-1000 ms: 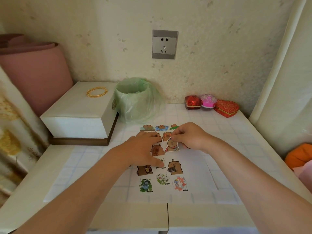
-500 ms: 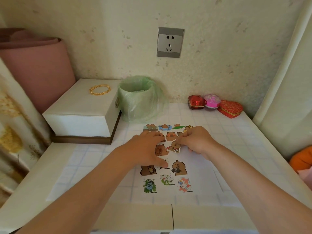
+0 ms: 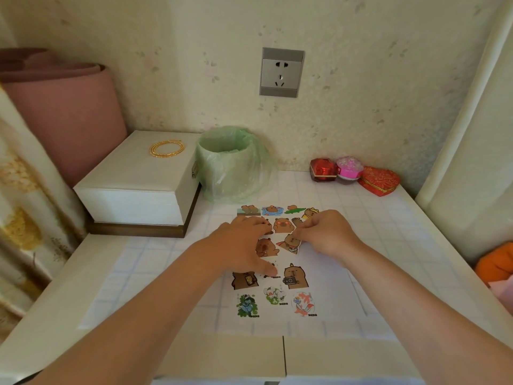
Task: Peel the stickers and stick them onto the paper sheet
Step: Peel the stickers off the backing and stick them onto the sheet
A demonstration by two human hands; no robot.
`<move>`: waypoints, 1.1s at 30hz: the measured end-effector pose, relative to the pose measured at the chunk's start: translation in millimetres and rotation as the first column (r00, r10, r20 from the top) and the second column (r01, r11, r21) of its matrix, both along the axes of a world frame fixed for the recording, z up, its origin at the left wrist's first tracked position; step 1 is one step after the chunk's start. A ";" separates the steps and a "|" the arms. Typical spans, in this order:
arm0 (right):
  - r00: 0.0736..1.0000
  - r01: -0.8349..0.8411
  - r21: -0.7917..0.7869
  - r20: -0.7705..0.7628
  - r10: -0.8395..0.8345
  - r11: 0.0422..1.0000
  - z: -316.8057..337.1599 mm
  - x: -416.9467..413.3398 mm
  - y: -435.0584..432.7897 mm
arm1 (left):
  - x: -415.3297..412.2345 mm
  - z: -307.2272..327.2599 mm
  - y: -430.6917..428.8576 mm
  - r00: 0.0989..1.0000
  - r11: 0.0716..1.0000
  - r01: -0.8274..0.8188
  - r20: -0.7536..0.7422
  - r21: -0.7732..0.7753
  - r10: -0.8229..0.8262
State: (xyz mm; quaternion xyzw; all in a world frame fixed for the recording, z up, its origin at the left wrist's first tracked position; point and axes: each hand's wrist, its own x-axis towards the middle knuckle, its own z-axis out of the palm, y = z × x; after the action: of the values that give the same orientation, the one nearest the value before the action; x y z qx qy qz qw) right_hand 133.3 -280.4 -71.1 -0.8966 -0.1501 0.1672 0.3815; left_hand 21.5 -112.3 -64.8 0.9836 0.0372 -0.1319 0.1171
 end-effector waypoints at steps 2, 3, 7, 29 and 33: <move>1.000 0.008 -0.001 0.012 -0.008 1.000 -1.1 -0.3 0.3 | 0.3 0.1 -0.1 1.000 1.000 0.000 0.000 0.002 0.000; 1.000 0.011 -0.005 0.020 -0.011 1.000 -1.5 -0.6 0.5 | 0.8 0.0 0.0 1.000 1.000 0.000 0.002 0.003 0.000; 0.999 0.006 -0.036 0.046 -0.004 0.999 -1.4 -2.6 1.2 | 1.2 -1.5 0.1 1.000 1.000 0.004 0.007 0.009 -0.004; 0.974 0.034 -0.114 -0.217 -0.058 0.993 20.5 8.3 0.5 | 5.5 -1.5 -17.7 0.979 0.987 0.152 0.144 -0.058 -0.142; 0.992 0.028 -0.086 -0.122 -0.038 0.996 18.7 10.2 1.0 | 7.1 -3.2 -17.7 0.980 0.988 0.151 0.136 -0.042 -0.144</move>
State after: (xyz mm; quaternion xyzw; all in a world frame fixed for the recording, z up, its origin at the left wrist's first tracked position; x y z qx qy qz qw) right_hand 143.5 -279.4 -52.4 -0.9021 -0.1043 0.2223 0.3548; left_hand 28.6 -130.0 -68.0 0.9869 -0.0470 -0.0757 0.1348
